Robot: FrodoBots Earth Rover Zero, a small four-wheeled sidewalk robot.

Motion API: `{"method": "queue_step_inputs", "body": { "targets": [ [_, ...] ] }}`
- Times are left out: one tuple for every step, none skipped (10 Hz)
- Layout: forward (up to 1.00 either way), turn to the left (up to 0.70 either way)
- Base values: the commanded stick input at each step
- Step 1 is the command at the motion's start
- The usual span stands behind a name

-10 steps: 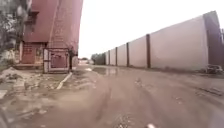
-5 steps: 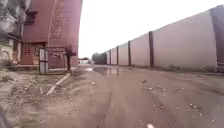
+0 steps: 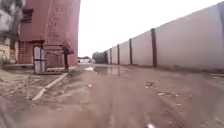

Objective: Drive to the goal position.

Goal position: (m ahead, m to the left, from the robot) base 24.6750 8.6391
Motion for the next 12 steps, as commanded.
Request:
{"method": "queue_step_inputs", "body": {
  "targets": [
    [0.85, 0.0],
    [0.85, 0.0],
    [0.85, 0.0],
    [0.85, 0.0],
    [0.85, 0.0],
    [0.85, 0.0],
    [0.85, 0.0],
    [0.85, 0.0],
    [0.85, 0.0],
    [0.85, 0.0],
    [0.85, 0.0],
    [0.85, 0.0]
  ]
}}
